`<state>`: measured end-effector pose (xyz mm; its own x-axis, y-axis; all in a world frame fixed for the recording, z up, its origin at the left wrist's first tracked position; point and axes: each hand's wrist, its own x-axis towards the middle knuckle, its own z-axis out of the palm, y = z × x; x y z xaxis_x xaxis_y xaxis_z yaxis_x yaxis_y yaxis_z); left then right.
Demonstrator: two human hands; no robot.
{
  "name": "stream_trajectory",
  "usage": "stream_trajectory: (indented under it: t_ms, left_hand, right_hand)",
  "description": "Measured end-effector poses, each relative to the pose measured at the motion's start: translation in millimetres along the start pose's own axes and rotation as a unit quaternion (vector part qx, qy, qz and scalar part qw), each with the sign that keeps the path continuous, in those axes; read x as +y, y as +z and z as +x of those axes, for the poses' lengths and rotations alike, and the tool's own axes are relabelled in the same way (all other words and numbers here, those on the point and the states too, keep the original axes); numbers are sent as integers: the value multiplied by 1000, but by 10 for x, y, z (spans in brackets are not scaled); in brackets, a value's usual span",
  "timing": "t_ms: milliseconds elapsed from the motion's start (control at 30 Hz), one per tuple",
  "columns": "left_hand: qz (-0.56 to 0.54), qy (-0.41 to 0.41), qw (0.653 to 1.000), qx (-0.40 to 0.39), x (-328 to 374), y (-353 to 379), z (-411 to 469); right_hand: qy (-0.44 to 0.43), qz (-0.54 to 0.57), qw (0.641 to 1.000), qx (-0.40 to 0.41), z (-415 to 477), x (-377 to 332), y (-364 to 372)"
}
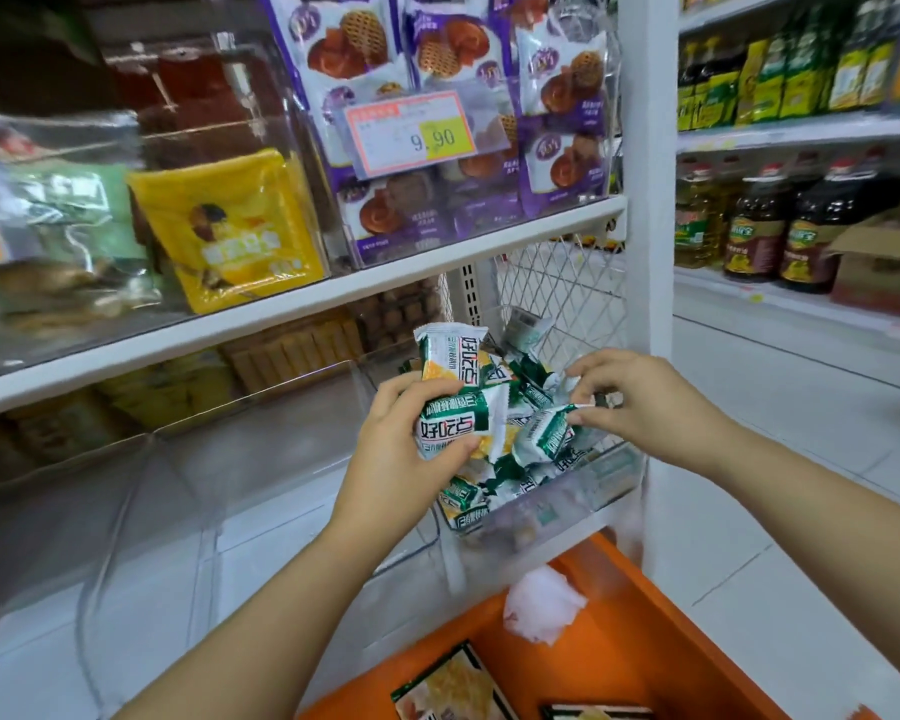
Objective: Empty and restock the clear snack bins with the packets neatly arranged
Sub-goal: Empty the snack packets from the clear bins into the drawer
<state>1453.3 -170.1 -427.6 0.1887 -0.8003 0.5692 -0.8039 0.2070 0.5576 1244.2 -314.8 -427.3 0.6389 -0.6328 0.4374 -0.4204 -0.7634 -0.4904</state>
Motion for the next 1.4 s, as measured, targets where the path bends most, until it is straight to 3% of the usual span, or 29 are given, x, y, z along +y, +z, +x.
stream_trajectory:
  t_ms: [167, 467, 633, 833, 1000, 1133, 1300, 1400]
  left_hand:
    - [-9, 12, 1000, -18, 175, -475, -562]
    - [58, -84, 985, -138, -195, -1389, -2122]
    - [130, -211, 938, -243, -592, -1919, -2937]
    - [170, -343, 874, -298, -1259, -2425, -3731]
    - [176, -427, 843, -276, -1677, -2556, -3981]
    - [192, -445, 831, -272, -1894, -2515, -4085]
    - [193, -456, 814, -304, -1937, -2494, -4073]
    - [211, -430, 823, -305, -1781, -2491, -3950]
  right_hand:
    - [-4, 54, 998, -17, -448, -491, 28]
    - [-49, 49, 977, -203, -922, -1565, 861]
    - [-70, 64, 953, -286, -1053, -2070, 1631]
    - [-53, 33, 917, -395, -1314, -2484, 2724]
    - [38, 85, 918, -386, -1379, -2826, 3401]
    - [102, 126, 923, -348, -1411, -3082, 3730]
    - [74, 155, 862, -477, -1436, -3234, 3754]
    - [62, 167, 843, -508, -1428, -3159, 3597]
